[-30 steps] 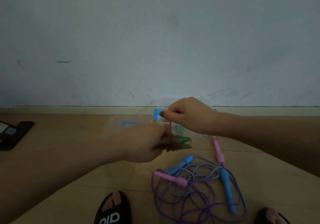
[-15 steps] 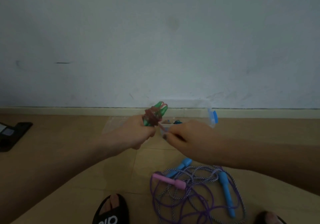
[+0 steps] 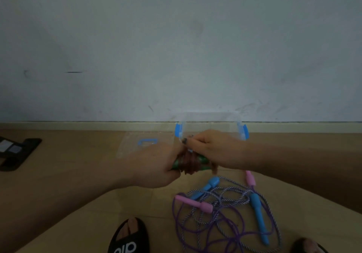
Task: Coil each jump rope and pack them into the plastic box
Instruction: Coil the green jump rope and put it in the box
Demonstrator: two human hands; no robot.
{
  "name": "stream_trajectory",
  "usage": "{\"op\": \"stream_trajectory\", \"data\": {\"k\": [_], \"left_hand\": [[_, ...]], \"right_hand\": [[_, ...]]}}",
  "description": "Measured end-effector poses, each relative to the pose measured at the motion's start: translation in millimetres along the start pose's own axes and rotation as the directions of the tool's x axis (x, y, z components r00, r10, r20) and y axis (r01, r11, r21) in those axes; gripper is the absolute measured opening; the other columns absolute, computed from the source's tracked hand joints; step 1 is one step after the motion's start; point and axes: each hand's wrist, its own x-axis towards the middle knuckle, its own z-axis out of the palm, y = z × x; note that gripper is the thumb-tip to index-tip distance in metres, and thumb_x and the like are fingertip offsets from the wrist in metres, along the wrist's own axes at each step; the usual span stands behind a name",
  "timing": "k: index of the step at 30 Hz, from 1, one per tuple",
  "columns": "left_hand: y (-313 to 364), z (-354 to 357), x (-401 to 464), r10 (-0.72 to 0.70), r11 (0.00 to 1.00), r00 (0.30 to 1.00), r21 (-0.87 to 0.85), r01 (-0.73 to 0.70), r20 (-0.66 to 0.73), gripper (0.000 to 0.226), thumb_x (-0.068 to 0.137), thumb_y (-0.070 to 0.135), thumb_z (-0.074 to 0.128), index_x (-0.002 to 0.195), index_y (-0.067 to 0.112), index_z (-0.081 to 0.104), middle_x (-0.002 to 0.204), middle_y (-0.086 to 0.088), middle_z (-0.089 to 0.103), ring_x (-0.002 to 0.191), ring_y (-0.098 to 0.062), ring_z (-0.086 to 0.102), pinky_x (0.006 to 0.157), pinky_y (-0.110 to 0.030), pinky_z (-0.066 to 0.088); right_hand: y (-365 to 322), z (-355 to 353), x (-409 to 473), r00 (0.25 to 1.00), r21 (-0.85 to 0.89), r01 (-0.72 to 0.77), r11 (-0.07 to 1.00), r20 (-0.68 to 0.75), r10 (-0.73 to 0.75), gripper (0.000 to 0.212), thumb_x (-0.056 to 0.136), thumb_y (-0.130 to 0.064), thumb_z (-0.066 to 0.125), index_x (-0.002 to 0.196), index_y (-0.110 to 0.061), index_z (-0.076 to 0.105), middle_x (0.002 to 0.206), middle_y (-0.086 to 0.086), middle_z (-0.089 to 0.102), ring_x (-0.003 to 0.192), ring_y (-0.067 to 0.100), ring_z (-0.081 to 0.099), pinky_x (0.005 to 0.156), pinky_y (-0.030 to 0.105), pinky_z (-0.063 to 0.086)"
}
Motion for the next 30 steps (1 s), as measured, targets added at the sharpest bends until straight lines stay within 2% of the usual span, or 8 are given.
{"op": "stream_trajectory", "data": {"k": [2,5,8,12,14,20,25,30], "left_hand": [[-2,3,-1,0.024,1.000,1.000,0.012,-0.023,-0.021,0.031,0.085,0.021,0.061,0.111,0.035,0.048,0.083,0.014,0.060,0.070,-0.003,0.055,0.060,-0.013,0.040],[-3,2,2,0.007,1.000,0.997,-0.019,-0.008,-0.081,0.032,0.085,0.024,0.061,0.105,0.045,0.047,0.092,0.020,0.062,0.083,0.000,0.059,0.070,-0.021,0.048],[0,-2,6,-0.024,1.000,0.992,0.004,0.024,-0.123,0.038,0.081,0.035,0.065,0.110,0.041,0.043,0.101,0.016,0.063,0.089,-0.005,0.060,0.074,-0.032,0.051],[16,-8,9,-0.106,0.990,0.992,-0.096,0.099,-0.073,0.049,0.076,0.065,0.066,0.108,0.037,0.043,0.093,0.019,0.057,0.081,0.003,0.056,0.067,-0.019,0.045],[23,-11,12,-0.133,0.989,0.984,-0.076,0.125,-0.117,0.046,0.079,0.074,0.054,0.104,0.036,0.044,0.086,0.016,0.059,0.074,0.002,0.056,0.063,-0.023,0.044],[26,-22,7,-0.061,0.964,0.990,-0.266,0.026,-0.124,0.014,0.098,0.043,0.047,0.096,0.030,0.050,0.078,0.023,0.064,0.067,0.001,0.060,0.063,-0.010,0.041],[22,-21,5,-0.082,0.771,0.985,-0.636,-0.035,-0.154,0.034,0.100,0.046,0.042,0.084,0.018,0.051,0.074,-0.009,0.064,0.064,-0.029,0.057,0.057,-0.031,0.044],[20,-16,10,-0.186,0.600,0.973,-0.800,0.006,-0.133,0.029,0.103,0.039,0.039,0.092,0.014,0.050,0.076,-0.011,0.062,0.050,-0.016,0.037,0.047,-0.027,0.029]], "right_hand": [[0,5,-3,0.980,0.218,-0.151,0.964,0.163,0.117,0.045,0.101,-0.049,0.037,0.107,-0.013,0.063,0.096,0.013,0.069,0.073,0.022,0.070,0.054,0.034,0.059],[-2,8,-6,0.973,0.425,-0.209,0.881,0.178,0.145,0.043,0.104,-0.043,0.035,0.106,-0.007,0.059,0.089,0.015,0.066,0.058,0.023,0.067,0.048,0.028,0.054],[-2,9,-4,0.991,0.417,-0.129,0.900,0.015,0.135,0.043,0.104,-0.040,0.037,0.099,-0.003,0.059,0.078,0.015,0.064,0.048,0.019,0.056,0.042,0.024,0.045],[-4,8,-2,0.988,0.240,-0.052,0.969,-0.128,0.085,0.037,0.103,-0.037,0.037,0.083,-0.011,0.053,0.067,0.012,0.053,0.045,0.015,0.048,0.040,0.021,0.036],[-6,7,-2,0.988,0.307,-0.041,0.951,-0.132,0.085,0.033,0.104,-0.032,0.037,0.079,-0.012,0.047,0.058,0.006,0.045,0.042,0.014,0.040,0.039,0.020,0.030],[-9,-6,-3,0.974,0.626,-0.209,0.752,0.203,0.102,0.046,0.105,-0.038,0.027,0.093,-0.010,0.061,0.075,0.008,0.064,0.049,0.010,0.043,0.046,0.021,0.030],[-3,-10,-4,0.958,0.663,-0.280,0.695,0.243,0.154,0.029,0.103,-0.033,0.035,0.093,-0.012,0.053,0.067,0.001,0.049,0.050,0.009,0.035,0.045,0.019,0.024],[-11,-9,-3,0.970,0.723,-0.233,0.650,0.121,0.213,0.039,0.104,-0.040,0.036,0.071,-0.018,0.043,0.056,-0.005,0.029,0.044,0.009,0.027,0.040,0.020,0.020]]}}
